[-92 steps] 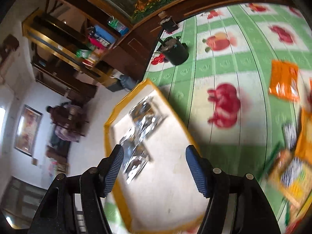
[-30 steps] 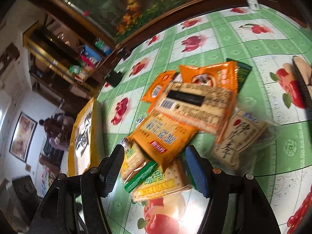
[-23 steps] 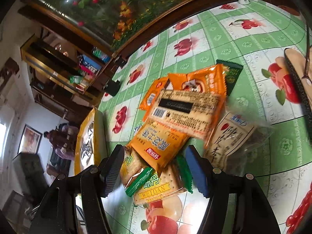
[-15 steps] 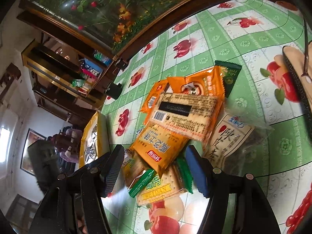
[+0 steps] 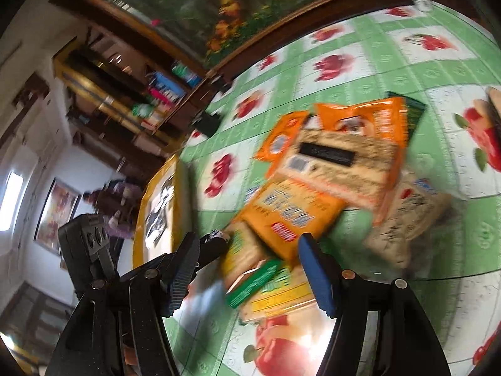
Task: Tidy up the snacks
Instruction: 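Grasp the blue-and-white wrapped snack with the left tool while the right tool grasps a WEIDAN cracker pack, then carry the wrapped snack and the WEIDAN cracker pack over the tray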
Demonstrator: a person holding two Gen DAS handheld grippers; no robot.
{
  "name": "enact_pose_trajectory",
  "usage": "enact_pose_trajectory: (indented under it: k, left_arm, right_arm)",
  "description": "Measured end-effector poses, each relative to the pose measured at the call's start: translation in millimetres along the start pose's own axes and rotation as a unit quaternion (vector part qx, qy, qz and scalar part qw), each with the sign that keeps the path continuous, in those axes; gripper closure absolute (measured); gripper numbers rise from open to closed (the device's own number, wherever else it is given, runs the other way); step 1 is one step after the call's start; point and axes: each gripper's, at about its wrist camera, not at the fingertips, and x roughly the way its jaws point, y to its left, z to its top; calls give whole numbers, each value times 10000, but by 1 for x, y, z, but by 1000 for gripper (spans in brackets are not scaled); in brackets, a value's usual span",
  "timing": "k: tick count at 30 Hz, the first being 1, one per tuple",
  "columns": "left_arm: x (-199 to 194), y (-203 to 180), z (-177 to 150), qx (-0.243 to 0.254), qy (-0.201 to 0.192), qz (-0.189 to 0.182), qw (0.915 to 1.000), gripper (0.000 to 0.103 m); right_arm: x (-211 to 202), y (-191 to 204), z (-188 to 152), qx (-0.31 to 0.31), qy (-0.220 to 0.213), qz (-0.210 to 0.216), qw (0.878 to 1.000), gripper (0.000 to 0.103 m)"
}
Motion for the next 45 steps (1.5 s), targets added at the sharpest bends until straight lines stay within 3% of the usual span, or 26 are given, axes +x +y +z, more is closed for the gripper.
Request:
enact_pose_trajectory:
  k: [6, 14, 18, 28, 31, 32, 34, 38, 45]
  left_arm:
    - [-30, 16, -26, -187, -118, -85, 9997, 83]
    - [-52, 29, -58, -252, -154, -89, 9995, 83]
    - [-61, 36, -66, -280, -230, -32, 9993, 83]
    - [-67, 48, -82, -353, -214, 21, 9991, 83]
    - [-71, 48, -84, -357, -247, 45, 9990, 83]
    - [-71, 49, -85, -370, -251, 48, 9990, 83]
    - [-73, 48, -87, -346, -275, 93, 9990, 83]
    - [-75, 48, -88, -320, -309, 141, 9989, 83]
    - [-69, 44, -84, -347, -322, 139, 9988, 83]
  right_arm:
    - [24, 22, -9, -634, 259, -21, 9977, 32]
    - [52, 30, -16, -1217, 483, -605, 9896, 32]
    - [55, 46, -28, -1683, 767, -408, 9819, 32]
    - [77, 66, -37, -2095, 619, -1180, 9687, 33]
    - [95, 75, -37, -2319, 716, -1665, 9557, 33]
    - [101, 76, -37, -2363, 768, -1804, 9517, 36]
    - [112, 73, -35, -2252, 889, -1966, 9501, 52]
    - [107, 72, -40, -2311, 724, -1916, 9511, 52]
    - [75, 77, -40, -2188, 209, -1374, 9658, 52]
